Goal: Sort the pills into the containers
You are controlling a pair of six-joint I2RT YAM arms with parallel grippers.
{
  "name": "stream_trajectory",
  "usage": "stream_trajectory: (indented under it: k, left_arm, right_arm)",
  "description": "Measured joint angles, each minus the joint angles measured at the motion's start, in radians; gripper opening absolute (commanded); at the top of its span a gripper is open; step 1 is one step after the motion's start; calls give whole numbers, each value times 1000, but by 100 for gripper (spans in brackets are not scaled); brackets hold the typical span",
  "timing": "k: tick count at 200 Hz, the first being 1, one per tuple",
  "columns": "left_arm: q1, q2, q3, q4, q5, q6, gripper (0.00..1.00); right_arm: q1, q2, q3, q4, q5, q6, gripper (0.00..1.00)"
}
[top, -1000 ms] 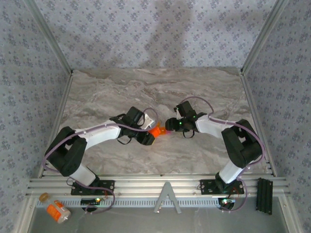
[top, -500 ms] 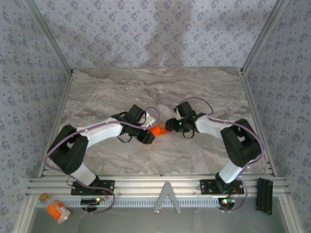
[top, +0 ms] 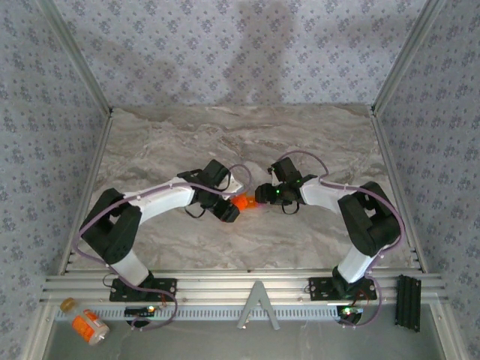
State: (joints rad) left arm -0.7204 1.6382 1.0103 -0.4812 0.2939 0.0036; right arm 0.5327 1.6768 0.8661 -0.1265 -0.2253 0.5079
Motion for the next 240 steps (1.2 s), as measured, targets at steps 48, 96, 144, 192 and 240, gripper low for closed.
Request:
stream_trajectory:
  k: [48, 96, 144, 192, 240]
  left_arm:
    - [0, 25, 48, -40, -19, 15, 0]
    - [-3, 58, 91, -92, -45, 33, 0]
    - [-10, 75, 113, -130, -75, 42, 0]
    - [-33, 98, 163, -181, -116, 60, 0]
    - [-35, 116, 187, -207, -154, 70, 0]
  right_arm:
    - [0, 2, 0, 3, 0, 0, 58]
    - [0, 6, 0, 10, -3, 1, 58]
    - [0, 8, 0, 12, -4, 1, 58]
    - [0, 8, 0, 13, -4, 1, 58]
    - [0, 8, 0, 14, -4, 3, 58]
